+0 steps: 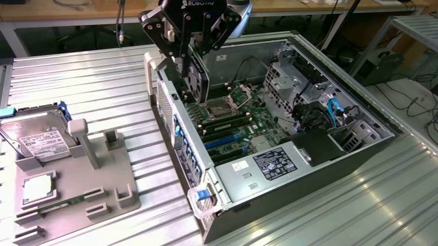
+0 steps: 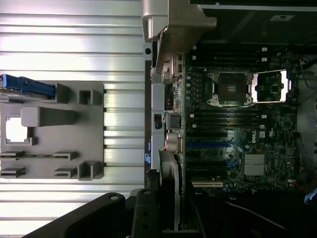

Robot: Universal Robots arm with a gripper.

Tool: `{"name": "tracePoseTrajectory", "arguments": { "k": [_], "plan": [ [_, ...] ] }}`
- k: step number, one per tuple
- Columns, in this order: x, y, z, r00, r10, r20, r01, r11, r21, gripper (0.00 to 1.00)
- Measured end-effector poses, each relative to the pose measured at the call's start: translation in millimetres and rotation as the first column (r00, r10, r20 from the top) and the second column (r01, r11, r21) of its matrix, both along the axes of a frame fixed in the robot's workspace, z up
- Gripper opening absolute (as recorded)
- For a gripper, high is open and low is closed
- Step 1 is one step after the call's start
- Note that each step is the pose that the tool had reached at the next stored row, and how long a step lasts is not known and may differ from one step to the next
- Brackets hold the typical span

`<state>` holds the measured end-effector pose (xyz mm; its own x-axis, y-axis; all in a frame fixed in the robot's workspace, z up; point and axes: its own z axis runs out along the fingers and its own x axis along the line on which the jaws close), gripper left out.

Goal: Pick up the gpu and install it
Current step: 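Pick up the gpu and move the gpu toward the slot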

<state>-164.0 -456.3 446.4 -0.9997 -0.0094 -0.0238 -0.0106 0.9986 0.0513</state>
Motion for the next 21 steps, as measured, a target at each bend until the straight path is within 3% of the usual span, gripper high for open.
{"name": "tracePoseTrajectory", "arguments": {
  "k": [21],
  "plan": [
    [17.7,0.0,0.0,1.0,0.004,0.0,-0.004,1.0,0.0,0.28]
  ]
}}
